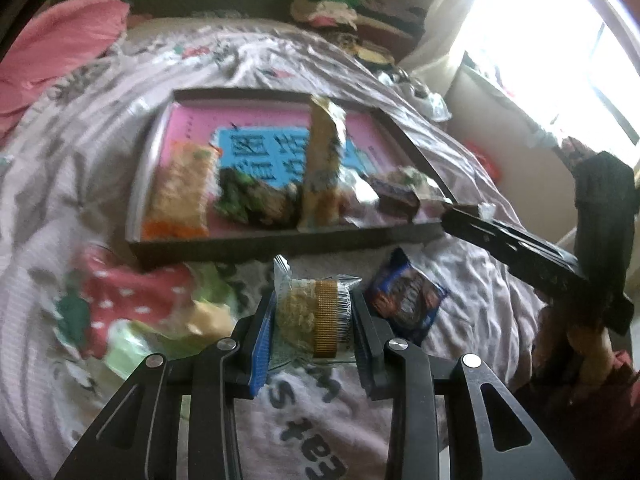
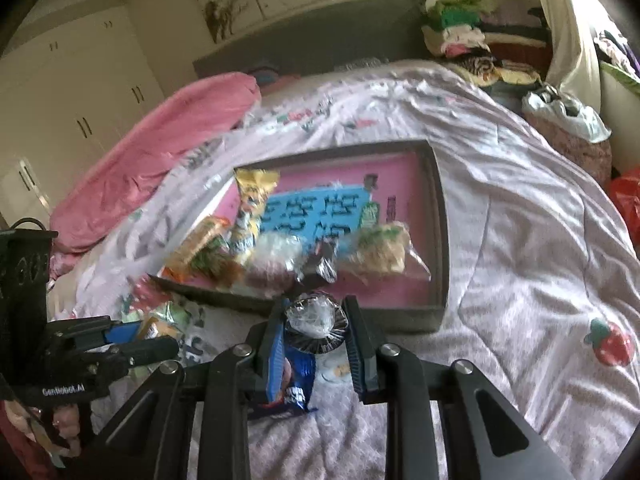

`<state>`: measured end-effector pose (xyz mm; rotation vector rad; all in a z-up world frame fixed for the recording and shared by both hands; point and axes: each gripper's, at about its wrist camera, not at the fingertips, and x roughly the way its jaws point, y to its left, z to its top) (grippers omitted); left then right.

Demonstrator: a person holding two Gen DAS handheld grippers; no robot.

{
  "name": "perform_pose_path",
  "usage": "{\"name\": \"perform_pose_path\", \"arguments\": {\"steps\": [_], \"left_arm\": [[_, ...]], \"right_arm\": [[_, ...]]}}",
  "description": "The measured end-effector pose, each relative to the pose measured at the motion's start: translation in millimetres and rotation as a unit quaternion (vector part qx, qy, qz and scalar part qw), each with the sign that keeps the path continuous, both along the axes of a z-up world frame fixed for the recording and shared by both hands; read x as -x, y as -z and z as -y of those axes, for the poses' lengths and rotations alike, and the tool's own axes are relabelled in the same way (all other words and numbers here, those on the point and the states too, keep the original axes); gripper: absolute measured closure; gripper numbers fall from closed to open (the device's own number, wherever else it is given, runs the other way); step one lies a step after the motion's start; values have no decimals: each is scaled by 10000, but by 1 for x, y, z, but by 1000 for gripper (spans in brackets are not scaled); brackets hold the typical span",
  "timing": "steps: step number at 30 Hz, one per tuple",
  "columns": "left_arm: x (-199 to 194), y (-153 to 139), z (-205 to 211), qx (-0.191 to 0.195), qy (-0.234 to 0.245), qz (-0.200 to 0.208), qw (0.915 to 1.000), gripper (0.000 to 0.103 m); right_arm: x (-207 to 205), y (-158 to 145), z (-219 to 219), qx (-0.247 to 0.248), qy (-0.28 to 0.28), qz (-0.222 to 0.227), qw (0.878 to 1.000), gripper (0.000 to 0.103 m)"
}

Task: Organize snacks

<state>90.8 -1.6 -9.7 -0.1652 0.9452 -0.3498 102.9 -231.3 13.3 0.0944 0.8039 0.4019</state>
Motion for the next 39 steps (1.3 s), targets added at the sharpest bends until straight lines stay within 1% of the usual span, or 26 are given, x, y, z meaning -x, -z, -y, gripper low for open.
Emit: {"name": "perform_pose_path", "arguments": {"steps": [5,12,18,21,28,32,39], "left_arm": [[-6,-10,-14,-40,-264,194,9995,67],[-19,-13,-38,-115,-633,240,9976,67],[-26,-19,-49,-109,-869,375,9955,67],[-31,-21,-50,-227,-952,469,9941,67],[-43,-24,-46,-319,-1044,636,9920,67],[-50,-22,-39,-413,-1007,646,9920,67],[-58,-21,-29,-408,-918,641,9929,67]], "right_arm": [[-1,-4,4,-70,99,110,9999,76],[-6,-5,5,-80,153,149,9997,76],[-10,-6,10,-114,236,165,9995,76],[-12,-5,11,-124,278,164,9994,76],[-16,-5,18,-158,435,167,9988,76],[-19,-4,22,-186,533,144,9983,76],[-21,-2,24,-146,579,131,9981,76]]}}
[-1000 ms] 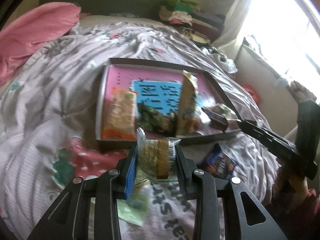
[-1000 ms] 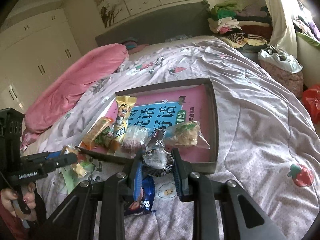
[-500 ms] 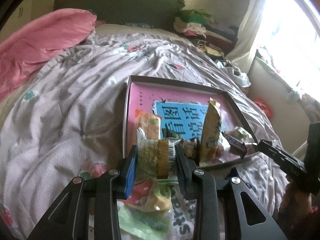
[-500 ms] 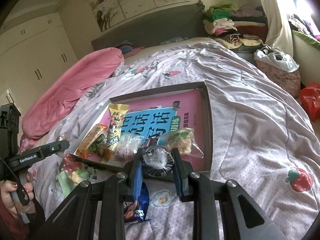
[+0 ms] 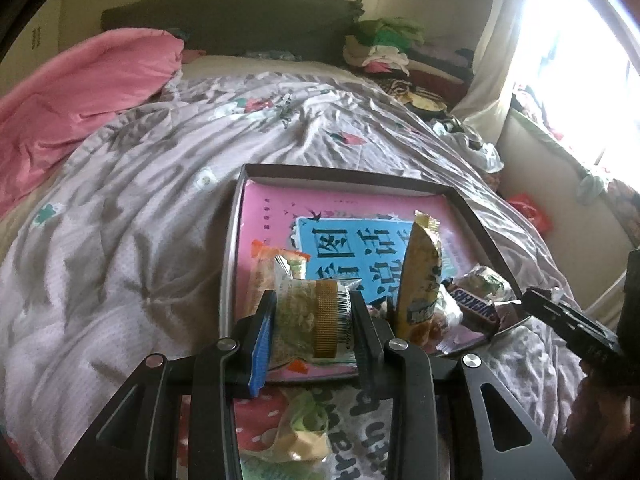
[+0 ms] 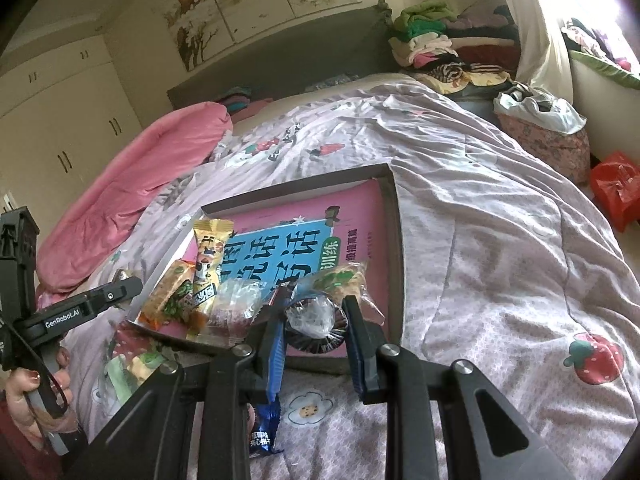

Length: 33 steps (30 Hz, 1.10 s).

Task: Organize snacks

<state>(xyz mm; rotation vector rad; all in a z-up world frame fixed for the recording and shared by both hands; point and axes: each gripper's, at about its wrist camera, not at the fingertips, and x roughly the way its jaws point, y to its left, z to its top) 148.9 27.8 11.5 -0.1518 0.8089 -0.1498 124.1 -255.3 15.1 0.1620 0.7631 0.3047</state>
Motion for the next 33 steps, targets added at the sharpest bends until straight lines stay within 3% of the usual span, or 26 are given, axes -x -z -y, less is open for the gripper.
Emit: {"name": "perform_pose_path", "arguments": {"steps": [33], "left_arm": [[-17,19,14,-72,209,-202,9996,67]], "right_arm": [[-10,12,-11,220,-53,-129,9997,76]]}}
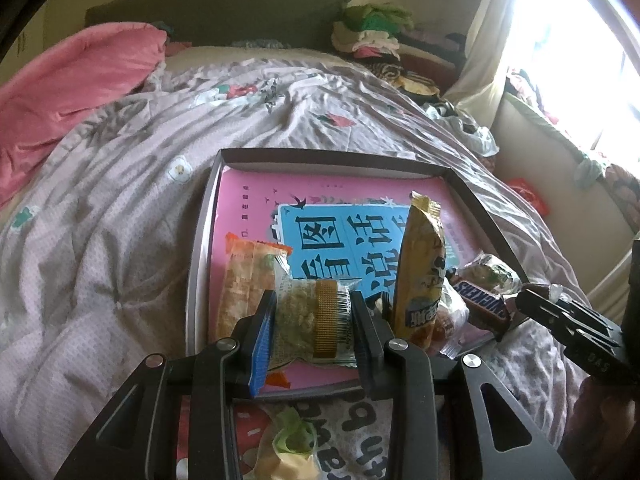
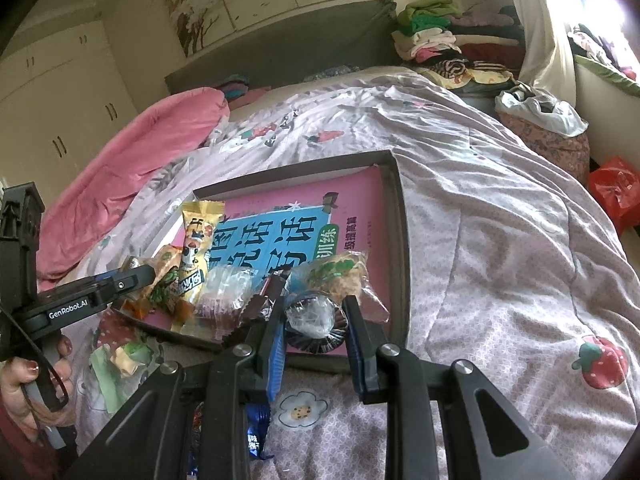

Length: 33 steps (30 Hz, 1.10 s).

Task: Organize snacks

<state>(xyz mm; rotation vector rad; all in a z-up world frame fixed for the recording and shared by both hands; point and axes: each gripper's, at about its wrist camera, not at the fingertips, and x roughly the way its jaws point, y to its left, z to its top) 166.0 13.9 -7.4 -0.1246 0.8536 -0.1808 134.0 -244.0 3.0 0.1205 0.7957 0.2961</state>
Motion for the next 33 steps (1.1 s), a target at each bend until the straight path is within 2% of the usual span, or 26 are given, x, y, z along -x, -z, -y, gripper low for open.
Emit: {"name": "perform_pose_path", "arguments": {"steps": [15,33], "left_arm": [[-1,5,-4,-21,-52,-101,9999,67],[-3,8,-5,-32,-64,-139,9999,67]], "right_arm": [[-2,4,-3,185,39,-33,9998,76],[-4,7,6,32,197,-158,9997,76]]}}
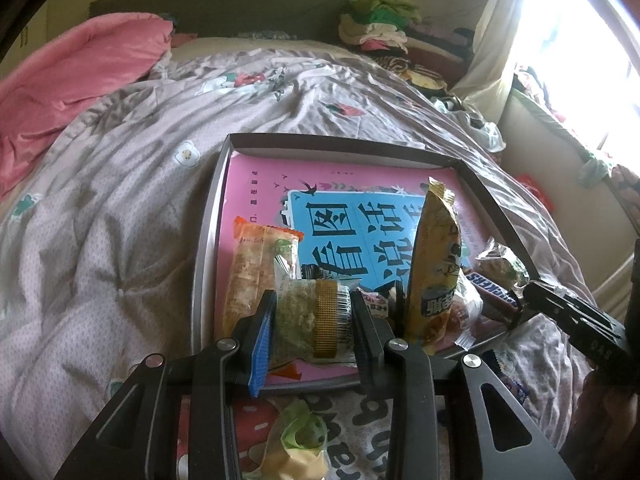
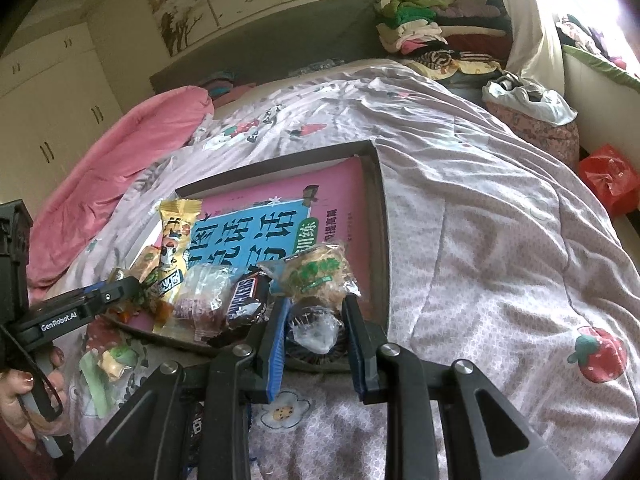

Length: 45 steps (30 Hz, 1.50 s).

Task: Organize snacks

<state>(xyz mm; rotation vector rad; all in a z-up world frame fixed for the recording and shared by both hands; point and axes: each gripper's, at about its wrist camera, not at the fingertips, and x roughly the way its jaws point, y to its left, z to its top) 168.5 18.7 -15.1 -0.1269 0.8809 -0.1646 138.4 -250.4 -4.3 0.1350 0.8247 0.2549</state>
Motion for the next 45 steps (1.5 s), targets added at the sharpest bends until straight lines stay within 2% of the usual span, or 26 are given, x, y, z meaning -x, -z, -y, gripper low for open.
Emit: {"name": "perform_pose_path", "arguments": {"steps": [37,45], "left_arm": [[3,-3,-7,79,-160,43,9998,66],[3,-3,-10,81,-186,53,9998,66]], "right_arm": [[8,-8,-15,25,-352,158,9993,71],[6,-7,-11,71,-217,156,9996,71]]}}
